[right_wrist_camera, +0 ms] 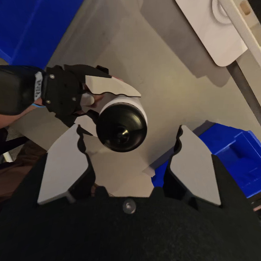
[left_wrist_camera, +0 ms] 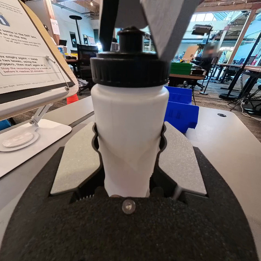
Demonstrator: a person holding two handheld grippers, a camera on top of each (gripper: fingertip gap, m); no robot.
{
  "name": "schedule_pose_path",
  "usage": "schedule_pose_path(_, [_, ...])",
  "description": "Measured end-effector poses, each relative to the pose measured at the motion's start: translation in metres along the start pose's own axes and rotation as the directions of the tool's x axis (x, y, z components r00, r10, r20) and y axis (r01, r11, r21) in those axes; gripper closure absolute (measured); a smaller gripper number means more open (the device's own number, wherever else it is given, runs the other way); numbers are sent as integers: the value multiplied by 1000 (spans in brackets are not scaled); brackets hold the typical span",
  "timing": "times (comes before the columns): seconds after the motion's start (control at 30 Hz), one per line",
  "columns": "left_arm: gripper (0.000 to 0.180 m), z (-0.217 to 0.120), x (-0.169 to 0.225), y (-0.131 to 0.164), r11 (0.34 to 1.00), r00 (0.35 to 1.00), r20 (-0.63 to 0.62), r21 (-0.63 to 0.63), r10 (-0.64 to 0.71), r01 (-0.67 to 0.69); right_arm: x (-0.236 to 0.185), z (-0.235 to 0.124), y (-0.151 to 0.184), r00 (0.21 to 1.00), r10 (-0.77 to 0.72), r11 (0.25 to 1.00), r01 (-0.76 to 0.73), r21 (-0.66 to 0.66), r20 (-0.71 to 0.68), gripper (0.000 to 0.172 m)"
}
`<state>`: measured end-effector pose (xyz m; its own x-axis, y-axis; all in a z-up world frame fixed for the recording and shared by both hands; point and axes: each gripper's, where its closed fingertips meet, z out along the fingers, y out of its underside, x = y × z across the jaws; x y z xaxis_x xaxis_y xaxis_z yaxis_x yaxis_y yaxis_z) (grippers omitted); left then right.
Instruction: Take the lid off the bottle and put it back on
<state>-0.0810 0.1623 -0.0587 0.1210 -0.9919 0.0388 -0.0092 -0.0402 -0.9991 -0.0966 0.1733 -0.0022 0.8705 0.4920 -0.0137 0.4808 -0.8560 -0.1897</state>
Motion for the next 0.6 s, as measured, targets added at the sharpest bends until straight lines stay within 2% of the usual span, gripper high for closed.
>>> schedule_pose_path(0.07, [96, 0, 0, 0, 1000, 1000, 0, 0, 0, 0, 0, 3, 3, 1000, 12, 1000, -12, -16, 0, 57])
schedule_pose_path(0.17, [96, 0, 0, 0, 1000, 1000, 1, -2, -1, 1, -11, 3, 6, 997, 2, 1000, 0, -31, 74, 100])
schedule_pose_path(0.23, [96, 0, 0, 0, 1000, 1000, 0, -2, 1, -1, -11, 3, 7, 997, -2, 999, 6, -44, 71, 101])
schedule_pose_path(0.3, [96, 0, 1, 0, 1000, 1000, -2, -4, 6, -6, -12, 3, 8, 995, -70, 994, 75, -77, 64, 101])
schedule_pose_path(0.43, [96, 0, 1, 0, 1000, 1000, -4, -5, 5, -5, -11, 1, 8, 945, -322, 933, 328, -146, 60, 101])
schedule_pose_path(0.5, [96, 0, 1, 0, 1000, 1000, -7, -2, 2, -2, -10, -1, 7, 869, -493, 852, 493, -178, 51, 102])
schedule_pose_path(0.53, [96, 0, 1, 0, 1000, 1000, -10, -2, 3, -3, -10, -2, 6, 794, -606, 775, 601, -192, 40, 103])
schedule_pose_path(0.6, [96, 0, 1, 0, 1000, 1000, -11, -2, 2, -2, -11, -4, 5, 560, -828, 545, 811, -214, 13, 105])
